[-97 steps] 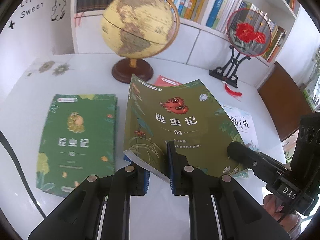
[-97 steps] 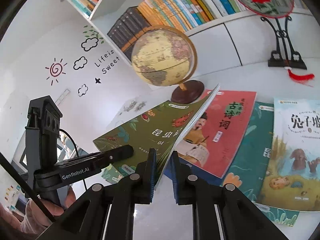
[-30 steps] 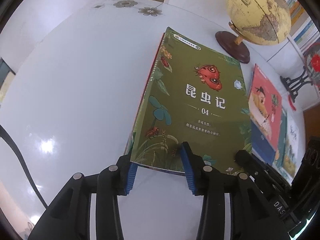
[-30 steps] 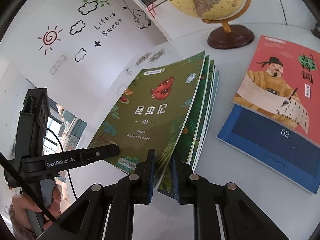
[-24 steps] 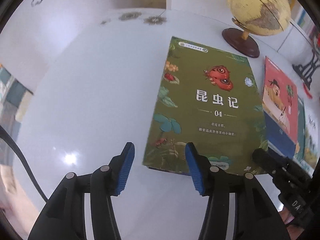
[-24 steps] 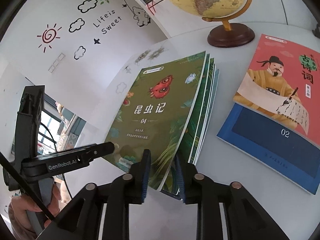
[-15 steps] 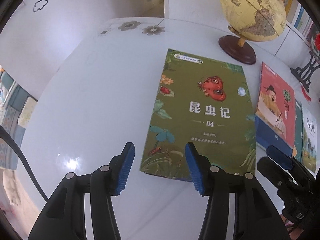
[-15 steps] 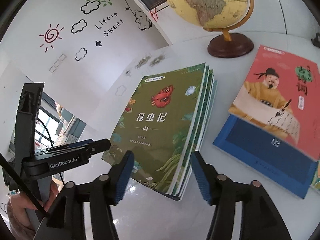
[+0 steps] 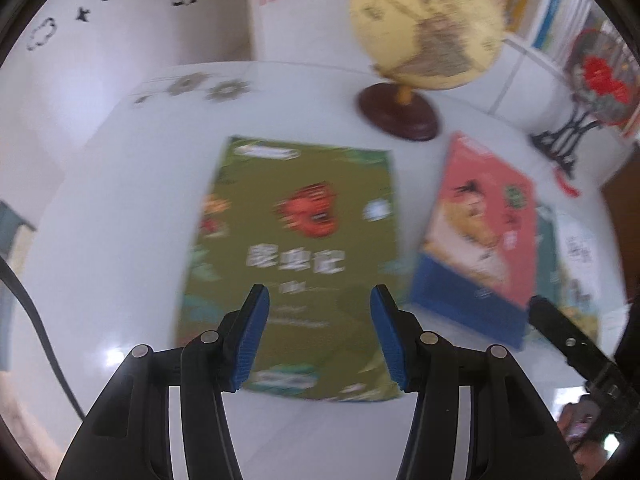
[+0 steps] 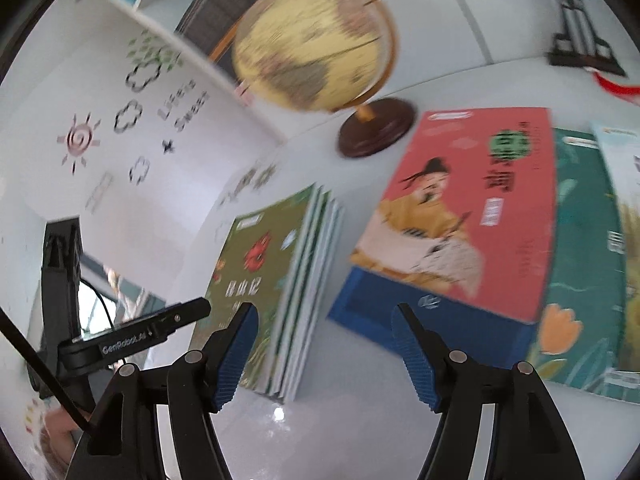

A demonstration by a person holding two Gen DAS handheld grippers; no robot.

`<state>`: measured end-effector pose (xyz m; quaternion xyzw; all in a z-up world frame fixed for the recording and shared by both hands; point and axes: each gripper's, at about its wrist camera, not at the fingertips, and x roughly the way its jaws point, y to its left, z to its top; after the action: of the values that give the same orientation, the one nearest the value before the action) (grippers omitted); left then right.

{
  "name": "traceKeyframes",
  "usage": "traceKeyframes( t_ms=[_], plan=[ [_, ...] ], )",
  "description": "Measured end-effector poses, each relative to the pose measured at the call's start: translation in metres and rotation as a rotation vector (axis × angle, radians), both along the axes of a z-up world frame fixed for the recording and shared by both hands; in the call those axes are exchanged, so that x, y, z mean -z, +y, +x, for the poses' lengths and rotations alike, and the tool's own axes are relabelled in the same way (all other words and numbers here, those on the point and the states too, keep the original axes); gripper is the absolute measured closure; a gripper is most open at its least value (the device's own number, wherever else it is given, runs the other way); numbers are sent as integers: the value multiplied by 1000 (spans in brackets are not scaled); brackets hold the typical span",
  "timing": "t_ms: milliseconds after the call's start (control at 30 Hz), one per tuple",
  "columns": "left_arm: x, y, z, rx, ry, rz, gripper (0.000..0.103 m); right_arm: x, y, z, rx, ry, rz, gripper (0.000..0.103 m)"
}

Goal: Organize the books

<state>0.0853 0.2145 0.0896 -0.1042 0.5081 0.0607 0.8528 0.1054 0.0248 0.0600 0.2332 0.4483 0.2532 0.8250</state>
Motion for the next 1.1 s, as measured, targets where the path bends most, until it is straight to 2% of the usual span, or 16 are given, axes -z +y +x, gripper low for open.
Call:
traceKeyframes(
  t_ms=[33, 100, 167, 333, 467, 567, 700, 767, 967, 1100],
  plan=[
    [-1, -4, 3, 9, -11, -23, 38, 0, -7, 0, 17, 0, 9, 34],
    [-5, -16, 9, 25, -44, -56, 23, -1, -27, 0, 73, -6, 35, 33],
    [-10, -31, 17, 48, -87, -69, 22, -2, -43, -1, 112, -9, 48, 30],
    [-8, -67, 42, 133, -81, -87, 22, 0, -85, 0, 194, -4, 36, 29],
    [-2, -105, 57, 212, -87, -137, 22, -1, -127, -1, 272, -20, -38, 29],
    [7, -144, 67, 265, -72, -176, 22, -2, -162, -1, 324, -25, -135, 29],
    [17, -190, 72, 334, -61, -217, 22, -1, -203, -4, 358, -32, -247, 29],
    [22, -213, 73, 376, -54, -232, 22, 2, -219, -5, 372, -29, -270, 29],
    [42, -272, 73, 476, -24, -250, 22, 16, -263, -11, 440, -21, -268, 29],
    [55, -292, 73, 498, -3, -246, 22, 30, -280, -11, 450, 12, -235, 29]
  ],
)
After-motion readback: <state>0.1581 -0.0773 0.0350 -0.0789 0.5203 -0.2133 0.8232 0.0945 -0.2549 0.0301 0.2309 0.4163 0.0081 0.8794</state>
